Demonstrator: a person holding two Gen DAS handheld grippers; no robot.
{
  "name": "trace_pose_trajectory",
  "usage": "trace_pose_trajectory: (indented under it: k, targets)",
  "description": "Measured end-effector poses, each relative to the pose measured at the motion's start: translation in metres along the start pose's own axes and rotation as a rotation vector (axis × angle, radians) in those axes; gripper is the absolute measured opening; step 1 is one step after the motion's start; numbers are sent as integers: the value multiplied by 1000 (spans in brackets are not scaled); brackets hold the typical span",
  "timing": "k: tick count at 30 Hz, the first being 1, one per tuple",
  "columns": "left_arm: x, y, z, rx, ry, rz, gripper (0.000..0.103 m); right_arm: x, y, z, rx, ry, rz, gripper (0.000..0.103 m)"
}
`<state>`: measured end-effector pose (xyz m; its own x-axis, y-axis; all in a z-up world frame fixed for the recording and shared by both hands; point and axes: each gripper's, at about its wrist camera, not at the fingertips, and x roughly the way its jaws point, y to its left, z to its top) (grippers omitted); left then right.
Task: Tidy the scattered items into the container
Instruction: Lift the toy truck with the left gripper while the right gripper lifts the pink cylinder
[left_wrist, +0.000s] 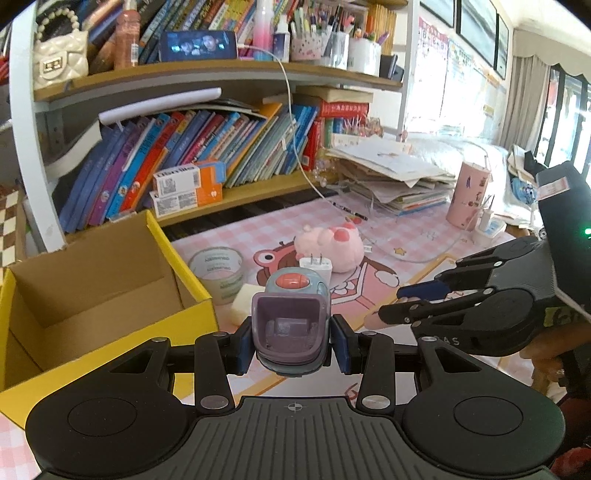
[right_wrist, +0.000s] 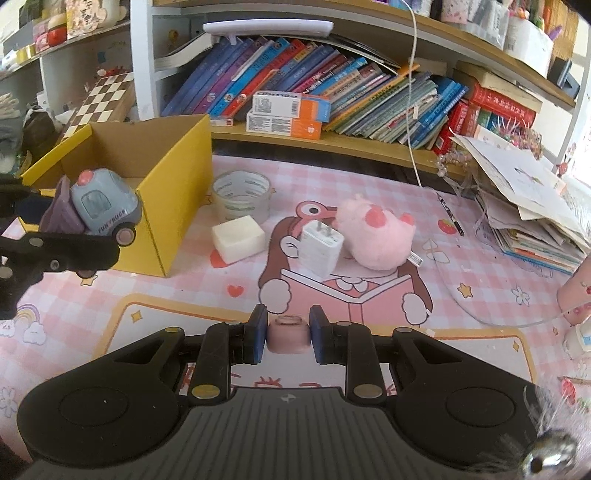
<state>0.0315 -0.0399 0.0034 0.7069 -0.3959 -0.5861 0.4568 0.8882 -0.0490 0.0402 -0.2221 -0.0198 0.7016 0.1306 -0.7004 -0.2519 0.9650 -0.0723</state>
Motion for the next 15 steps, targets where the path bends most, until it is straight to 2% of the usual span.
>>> trace_pose_trajectory:
  k: [15]
  targets:
    - [-35,31,-5,-38,-67,4,41,-7,34,11,-34,-5,25,23]
